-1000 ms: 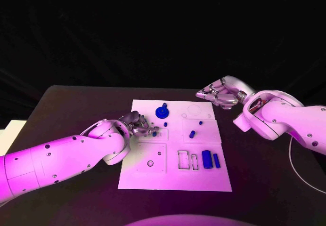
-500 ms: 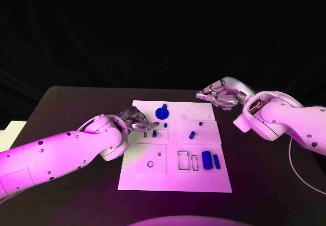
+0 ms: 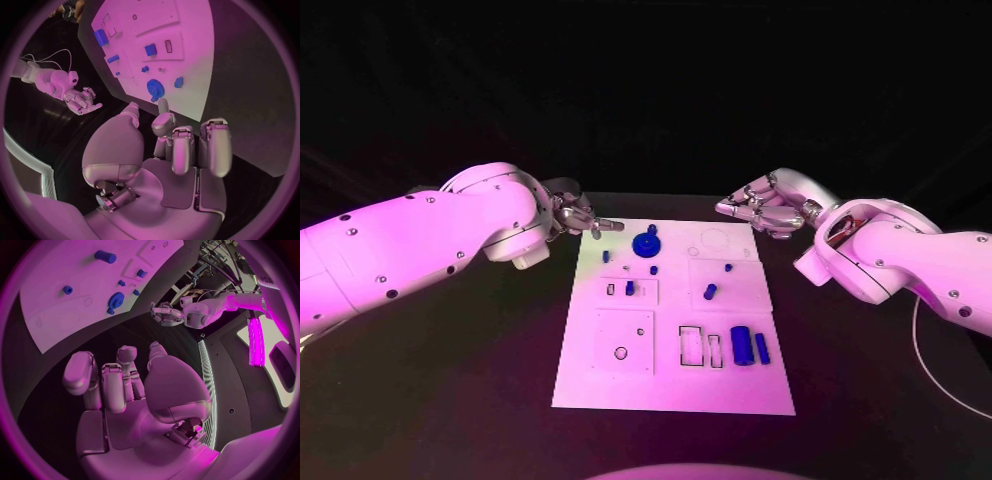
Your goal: Assemble the parts on the task board
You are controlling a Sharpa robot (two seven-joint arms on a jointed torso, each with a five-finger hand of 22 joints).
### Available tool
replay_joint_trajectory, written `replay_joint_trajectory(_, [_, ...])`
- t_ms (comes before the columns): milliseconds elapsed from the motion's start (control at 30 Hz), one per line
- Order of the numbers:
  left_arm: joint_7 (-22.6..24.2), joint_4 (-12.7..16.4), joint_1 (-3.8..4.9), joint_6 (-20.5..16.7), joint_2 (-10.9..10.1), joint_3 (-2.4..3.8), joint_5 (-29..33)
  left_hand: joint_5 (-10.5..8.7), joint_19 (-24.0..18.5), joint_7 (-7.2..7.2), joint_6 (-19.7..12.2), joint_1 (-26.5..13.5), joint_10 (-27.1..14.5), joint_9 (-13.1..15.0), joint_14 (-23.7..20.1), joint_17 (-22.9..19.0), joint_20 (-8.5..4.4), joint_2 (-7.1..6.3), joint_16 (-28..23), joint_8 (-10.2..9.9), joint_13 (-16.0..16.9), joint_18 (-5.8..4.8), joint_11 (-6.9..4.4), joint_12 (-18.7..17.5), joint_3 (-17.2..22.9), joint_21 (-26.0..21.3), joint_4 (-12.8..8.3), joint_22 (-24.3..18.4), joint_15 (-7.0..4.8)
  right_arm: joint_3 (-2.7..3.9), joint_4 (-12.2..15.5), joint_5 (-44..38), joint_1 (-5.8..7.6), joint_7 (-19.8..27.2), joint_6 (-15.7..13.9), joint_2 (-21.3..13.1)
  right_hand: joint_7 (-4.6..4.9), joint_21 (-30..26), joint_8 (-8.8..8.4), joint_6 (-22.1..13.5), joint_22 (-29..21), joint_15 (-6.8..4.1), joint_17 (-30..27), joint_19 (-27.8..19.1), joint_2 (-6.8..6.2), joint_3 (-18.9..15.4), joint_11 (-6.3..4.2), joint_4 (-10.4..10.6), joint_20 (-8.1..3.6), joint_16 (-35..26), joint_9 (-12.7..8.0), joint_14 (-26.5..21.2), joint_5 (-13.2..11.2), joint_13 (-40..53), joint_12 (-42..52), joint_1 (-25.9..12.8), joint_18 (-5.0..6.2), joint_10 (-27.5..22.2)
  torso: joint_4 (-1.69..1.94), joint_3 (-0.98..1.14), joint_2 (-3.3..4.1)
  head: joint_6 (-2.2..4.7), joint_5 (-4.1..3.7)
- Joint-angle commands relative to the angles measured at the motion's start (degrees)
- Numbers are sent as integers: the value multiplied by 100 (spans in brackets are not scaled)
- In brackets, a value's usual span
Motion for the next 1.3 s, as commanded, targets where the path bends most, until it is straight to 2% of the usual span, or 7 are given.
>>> replay_joint_trajectory(33, [-95, -351, 91, 1019, 209, -45, 201, -12, 405, 11, -32, 157, -16, -56, 603, 1506, 58, 50, 17, -102, -8, 49, 40, -21, -87, -26, -4, 1093, 63, 0, -13, -8, -4, 30, 71, 22, 1, -37, 33, 22, -2, 33, 3, -29, 10, -23, -3, -4, 1, -34, 7, 295, -4, 6, 37, -22, 79, -34, 10, -14, 5, 16, 10])
replay_joint_trajectory(133, [-67, -740, 145, 1130, 446, -104, 181, -9, 410, 25, -28, 257, -17, -84, 603, 1506, 70, 80, 17, -156, 1, 47, 49, -7, -131, -20, -12, 1100, 74, 0, -27, -8, -4, 33, 71, 49, 1, -37, 32, 21, -3, 33, 4, -28, 15, -32, -4, -7, 1, -34, 7, 296, 17, 6, 39, -8, 80, -35, -2, -9, 7, 40, 49])
replay_joint_trajectory(233, [-33, -1108, 164, 1147, 693, -178, 65, -9, 414, 28, -25, 286, -15, -92, 603, 1506, 74, 86, 17, -170, 6, 44, 52, 0, -149, -10, -13, 1110, 77, 0, -37, -8, -4, 39, 72, 69, 1, -39, 32, 21, -6, 33, 5, -30, 20, -40, -4, -8, 1, -35, 7, 296, 37, 5, 41, 4, 80, -36, -15, -18, 16, 60, 77])
replay_joint_trajectory(433, [3, -1630, 129, 1177, 1039, -270, -61, -10, 423, 25, 6, 315, -7, -95, 603, 1506, 78, 111, 17, -175, 23, 39, 52, 21, -177, 8, -5, 1127, 79, 0, -48, -6, -7, 47, 75, 85, 1, -39, 32, 20, -4, 32, 7, -29, 26, -48, -4, -9, 1, -34, 7, 296, 60, 4, 43, 17, 80, -38, -22, -34, 31, 74, 90])
replay_joint_trajectory(600, [44, -1969, 93, 1229, 1266, -299, -97, -11, 432, 16, 48, 340, 4, -92, 603, 1506, 80, 139, 17, -169, 39, 33, 46, 42, -207, 30, 0, 1147, 77, -1, -54, -5, -10, 53, 76, 99, 1, -41, 31, 19, -7, 32, 6, -30, 36, -62, -4, -10, 1, -36, 6, 296, 94, 2, 45, 37, 80, -41, -21, -30, 27, 64, 119])
replay_joint_trajectory(900, [0, -2211, 83, 1601, 1442, -306, -108, -11, 441, 4, 95, 372, 16, -87, 603, 1506, 78, 175, 17, -158, 55, 27, 36, 63, -239, 51, -1, 1166, 71, -1, -61, 0, -12, 58, 88, 120, 1, -40, 31, 18, -4, 32, 11, -28, 40, -65, -3, -10, 1, -33, 6, 297, 107, -2, 42, 43, 80, -43, -18, -21, 21, 57, 172])
replay_joint_trajectory(1300, [-60, -2361, 83, 1779, 1480, -306, -124, -5, 444, 4, 102, 483, 7, -94, 603, 1506, 76, 268, 17, -188, 44, 26, 35, 57, -267, 56, -20, 1173, 69, -1, -66, 3, -13, 64, 88, 111, 1, -42, 31, 19, -7, 32, 5, -29, 52, -77, -4, -11, 1, -38, 7, 296, 145, -2, 47, 64, 80, -45, -22, -30, 27, 56, 202])
